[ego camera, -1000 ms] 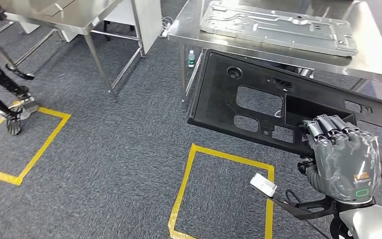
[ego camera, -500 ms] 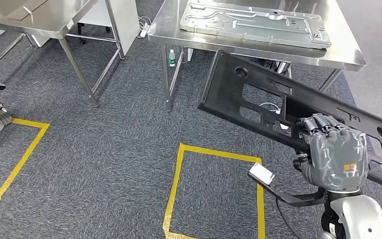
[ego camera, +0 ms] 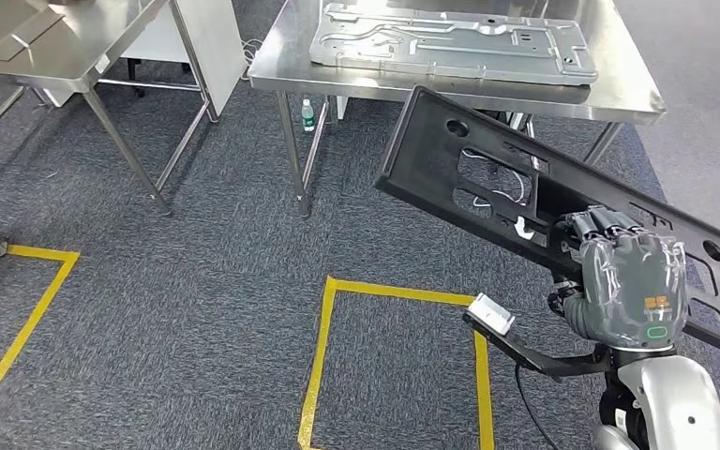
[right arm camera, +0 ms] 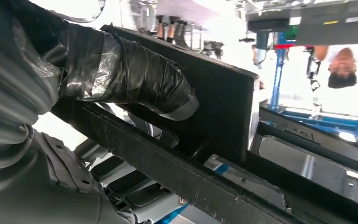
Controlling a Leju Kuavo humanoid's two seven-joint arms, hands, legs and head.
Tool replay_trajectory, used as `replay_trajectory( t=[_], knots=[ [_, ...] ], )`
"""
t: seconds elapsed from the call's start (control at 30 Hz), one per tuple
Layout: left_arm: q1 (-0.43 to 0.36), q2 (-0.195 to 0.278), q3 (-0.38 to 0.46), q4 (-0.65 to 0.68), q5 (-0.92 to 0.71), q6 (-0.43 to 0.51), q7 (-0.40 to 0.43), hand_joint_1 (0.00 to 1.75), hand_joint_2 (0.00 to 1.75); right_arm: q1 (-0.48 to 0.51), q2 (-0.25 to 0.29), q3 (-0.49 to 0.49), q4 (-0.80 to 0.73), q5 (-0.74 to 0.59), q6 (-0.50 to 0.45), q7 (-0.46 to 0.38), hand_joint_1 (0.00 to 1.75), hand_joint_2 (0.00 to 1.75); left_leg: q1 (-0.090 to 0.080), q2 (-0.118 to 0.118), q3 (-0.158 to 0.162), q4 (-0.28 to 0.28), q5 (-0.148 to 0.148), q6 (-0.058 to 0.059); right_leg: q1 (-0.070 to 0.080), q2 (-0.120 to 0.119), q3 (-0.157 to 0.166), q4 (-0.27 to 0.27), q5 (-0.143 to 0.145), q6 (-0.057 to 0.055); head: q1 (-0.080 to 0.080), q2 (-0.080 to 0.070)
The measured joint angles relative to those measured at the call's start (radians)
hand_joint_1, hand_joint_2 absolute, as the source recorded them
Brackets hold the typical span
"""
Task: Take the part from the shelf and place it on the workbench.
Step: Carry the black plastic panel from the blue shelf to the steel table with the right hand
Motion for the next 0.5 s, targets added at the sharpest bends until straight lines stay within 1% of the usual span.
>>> replay_trajectory(
  t=[0.03,0.07,0.13,0.2,0.23,0.27,0.3,0.33,0.37,0.4,0.43,0.47,0.5],
  knots=[
    [0.0,0.0,0.002,-0.002,0.0,0.0,0.0,0.0,1.75,-0.002,0.002,0.0,0.0,0.0,0.0,-0.001,1.75,1.75,-0.001,-0.002,0.025,-0.061,0.025,0.003,0.002,0.003,0.003,0.006,-0.008,0.005,0.0,0.0],
    [0.0,0.0,0.002,-0.004,0.0,0.001,0.0,0.0,1.75,-0.004,0.004,0.0,0.0,0.0,0.001,-0.001,1.75,1.75,-0.003,-0.004,0.041,-0.099,0.035,0.006,0.003,0.005,0.003,0.009,-0.013,0.011,0.0,0.0],
    [-0.002,-0.001,0.002,-0.005,0.0,0.001,0.0,0.0,1.75,-0.007,0.005,0.0,0.0,0.0,0.002,-0.002,1.75,1.75,-0.007,-0.006,0.049,-0.119,0.028,0.012,0.005,0.007,0.0,0.011,-0.018,0.023,0.001,0.0],
    [-0.003,-0.002,0.003,-0.005,0.0,0.001,-0.003,0.0,1.75,-0.01,0.006,0.0,-0.001,0.0,0.004,-0.003,1.75,1.75,-0.004,-0.005,0.055,-0.126,0.028,0.022,0.002,0.004,0.001,0.013,-0.024,0.033,0.001,0.0],
    [-0.004,-0.003,0.004,-0.006,0.0,0.001,-0.004,0.0,1.75,-0.013,0.007,0.001,-0.002,0.0,0.006,-0.004,1.75,1.75,-0.002,-0.004,0.061,-0.132,0.028,0.027,0.001,0.001,-0.006,0.032,-0.034,0.039,0.001,0.0],
    [-0.004,-0.004,0.006,-0.007,0.0,0.001,-0.006,0.0,1.75,-0.017,0.007,0.001,-0.002,0.0,0.009,-0.004,1.75,1.75,0.001,-0.003,0.068,-0.137,0.027,0.032,-0.001,-0.002,-0.025,0.071,-0.052,0.044,0.001,0.0],
    [-0.003,-0.004,0.007,-0.008,0.0,0.001,-0.006,0.0,1.75,-0.02,0.008,0.001,-0.002,0.0,0.012,-0.005,1.75,1.75,0.001,-0.002,0.073,-0.139,0.024,0.035,-0.003,-0.006,-0.057,0.13,-0.074,0.049,0.001,0.0],
    [-0.003,-0.004,0.009,-0.008,0.0,0.001,-0.007,0.0,1.75,-0.023,0.008,0.002,-0.001,0.0,0.014,-0.005,1.75,1.75,0.002,-0.002,0.078,-0.139,0.019,0.038,-0.005,-0.007,-0.099,0.199,-0.096,0.053,0.001,0.0],
    [-0.003,-0.004,0.011,-0.008,0.0,0.001,-0.007,0.0,1.75,-0.024,0.009,0.004,0.001,0.0,0.017,-0.006,1.75,1.75,0.002,-0.002,0.083,-0.139,0.014,0.038,-0.008,-0.008,-0.138,0.257,-0.107,0.057,0.001,0.0],
    [-0.003,-0.005,0.012,-0.008,0.0,0.001,-0.007,0.0,1.75,-0.024,0.009,0.006,0.002,0.0,0.018,-0.006,1.75,1.75,0.002,-0.002,0.09,-0.139,0.008,0.037,-0.01,-0.009,-0.165,0.286,-0.099,0.059,0.001,0.0],
    [-0.003,-0.005,0.015,-0.008,0.0,0.001,-0.007,0.0,1.75,-0.025,0.01,0.007,0.003,0.0,0.019,-0.006,1.75,1.75,0.002,-0.002,0.099,-0.139,0.001,0.036,-0.012,-0.009,-0.173,0.276,-0.071,0.06,0.001,0.0],
    [-0.003,-0.006,0.018,-0.008,0.0,0.001,-0.007,0.0,1.75,-0.025,0.01,0.008,0.003,0.0,0.019,-0.006,1.75,1.75,0.002,-0.003,0.11,-0.139,-0.007,0.034,-0.013,-0.01,-0.16,0.228,-0.025,0.059,0.001,0.0],
    [-0.003,-0.007,0.021,-0.008,0.0,0.001,-0.007,0.0,1.75,-0.027,0.01,0.009,0.003,0.0,0.02,-0.006,1.75,1.75,0.003,-0.002,0.121,-0.14,-0.016,0.031,-0.013,-0.013,-0.136,0.163,0.019,0.056,0.001,0.0]
  ],
)
